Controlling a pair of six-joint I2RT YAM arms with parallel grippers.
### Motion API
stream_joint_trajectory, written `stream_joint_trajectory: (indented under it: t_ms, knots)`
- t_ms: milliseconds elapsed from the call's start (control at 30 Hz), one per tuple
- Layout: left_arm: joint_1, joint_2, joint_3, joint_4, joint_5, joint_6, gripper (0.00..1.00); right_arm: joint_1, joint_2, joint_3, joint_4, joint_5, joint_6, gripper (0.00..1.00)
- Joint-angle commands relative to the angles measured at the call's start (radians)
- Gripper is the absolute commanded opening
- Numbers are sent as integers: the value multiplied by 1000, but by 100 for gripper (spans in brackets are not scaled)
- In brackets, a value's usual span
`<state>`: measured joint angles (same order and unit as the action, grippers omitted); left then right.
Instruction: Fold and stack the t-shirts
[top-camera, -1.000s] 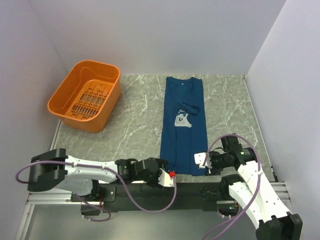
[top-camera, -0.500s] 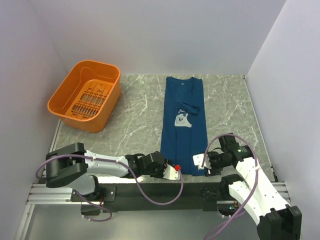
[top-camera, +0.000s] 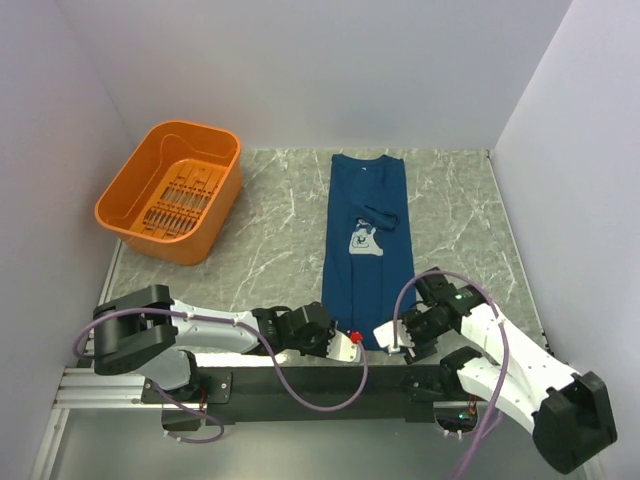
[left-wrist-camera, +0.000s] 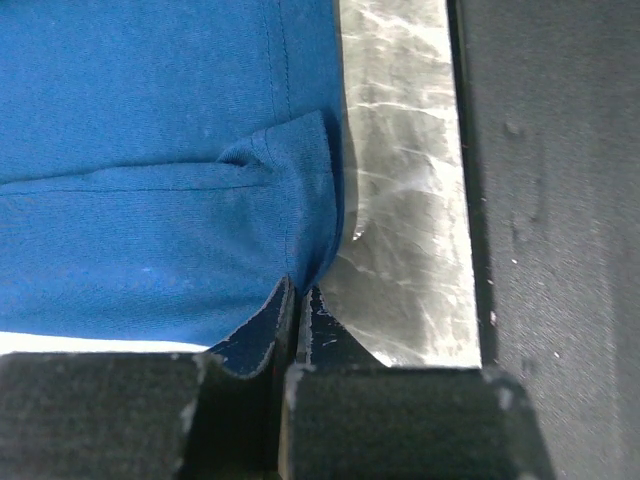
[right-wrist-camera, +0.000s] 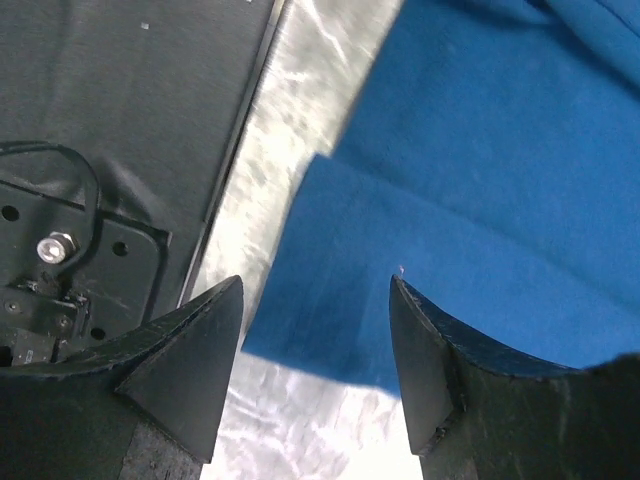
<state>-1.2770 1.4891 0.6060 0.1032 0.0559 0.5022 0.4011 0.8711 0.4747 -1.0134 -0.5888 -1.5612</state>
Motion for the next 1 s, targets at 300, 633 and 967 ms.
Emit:
stream_joint_trajectory:
  t_ms: [300, 633, 967]
  knots:
    - [-1, -70, 17, -25, 79, -31, 1, 183, 114, -28, 188, 118, 214, 59]
    - [1, -67, 20, -28, 107, -30, 1, 188, 108, -31, 240, 145, 368, 27]
    - [11, -87, 49, -71, 170, -16, 1, 163, 39, 51, 130, 74, 385, 3]
